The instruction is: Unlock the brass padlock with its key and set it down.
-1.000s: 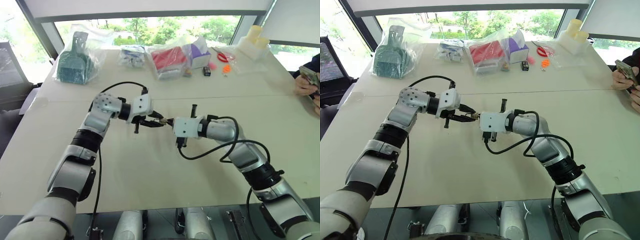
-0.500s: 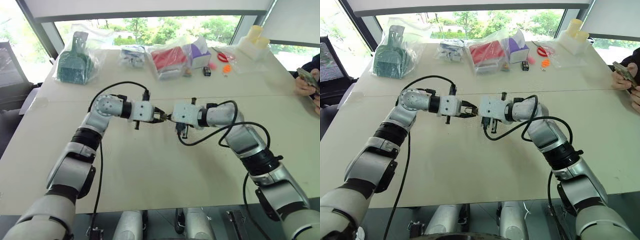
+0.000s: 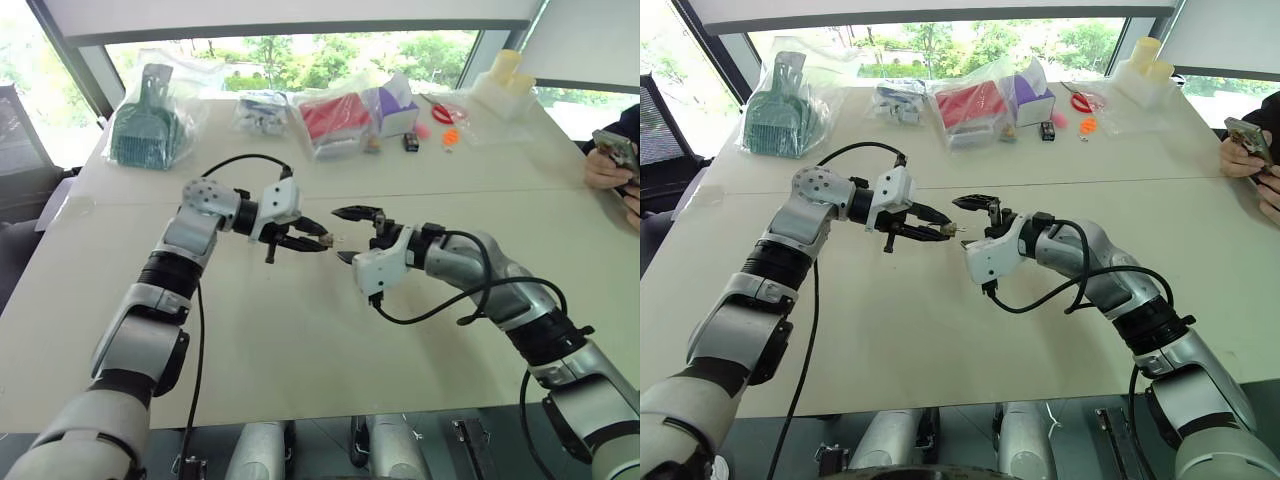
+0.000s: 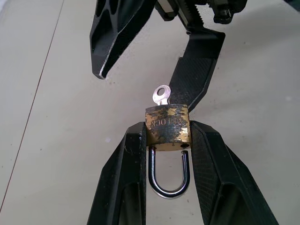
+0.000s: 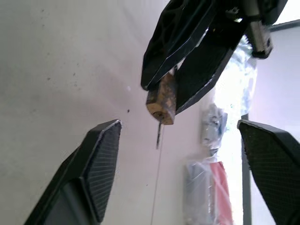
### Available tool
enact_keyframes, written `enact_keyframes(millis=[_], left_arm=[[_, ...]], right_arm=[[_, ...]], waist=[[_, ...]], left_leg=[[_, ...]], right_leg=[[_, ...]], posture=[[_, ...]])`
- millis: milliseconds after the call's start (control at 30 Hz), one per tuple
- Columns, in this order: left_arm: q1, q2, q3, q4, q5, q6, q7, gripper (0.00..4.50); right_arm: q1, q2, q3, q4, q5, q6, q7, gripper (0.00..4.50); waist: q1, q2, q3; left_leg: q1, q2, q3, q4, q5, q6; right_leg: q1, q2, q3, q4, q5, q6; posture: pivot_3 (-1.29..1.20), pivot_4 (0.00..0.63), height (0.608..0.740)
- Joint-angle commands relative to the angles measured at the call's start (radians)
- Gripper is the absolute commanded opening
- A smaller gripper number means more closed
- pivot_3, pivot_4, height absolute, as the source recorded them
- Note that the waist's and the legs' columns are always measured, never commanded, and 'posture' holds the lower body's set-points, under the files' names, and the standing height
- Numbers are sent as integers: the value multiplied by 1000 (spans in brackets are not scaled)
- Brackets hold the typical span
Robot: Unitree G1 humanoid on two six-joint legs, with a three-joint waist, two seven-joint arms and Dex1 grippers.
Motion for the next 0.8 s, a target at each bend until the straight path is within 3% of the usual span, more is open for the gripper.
enact_keyframes(millis=[33,233,267,333,533,767,800], left_arm=[[-18,12,34,-56,-45,45,-23,731],[-18,17,41,-68,-49,71,-24,731],[-19,18,42,-71,-52,77,-26,731],[-20,19,44,-79,-57,90,-32,731],[-18,23,41,-92,-66,110,-48,731],[-18,22,41,-103,-69,126,-53,731],[-18,24,43,-102,-66,128,-47,1231]], right_arm=[[-30,20,-29,2,-11,-50,-39,4079],[-36,33,-32,13,-20,-80,-51,4079],[-36,34,-31,15,-23,-84,-53,3845],[-40,37,-29,20,-30,-96,-60,3282],[-46,42,-32,37,-42,-115,-64,120],[-45,47,-38,44,-47,-119,-64,49],[-44,49,-39,44,-43,-112,-58,16]], waist=[[0,0,0],[2,0,0],[2,0,0],[2,0,0],[2,0,0],[2,0,0],[2,0,0]], left_leg=[[0,0,0,0,0,0],[0,0,0,0,0,0],[0,0,0,0,0,0],[0,0,0,0,0,0],[0,0,0,0,0,0],[0,0,0,0,0,0],[0,0,0,0,0,0]], right_leg=[[0,0,0,0,0,0],[0,0,0,0,0,0],[0,0,0,0,0,0],[0,0,0,0,0,0],[0,0,0,0,0,0],[0,0,0,0,0,0],[0,0,0,0,0,0]], posture=[[0,150,740],[0,150,740],[0,150,740],[0,150,740],[0,150,740],[0,150,740],[0,150,740]])
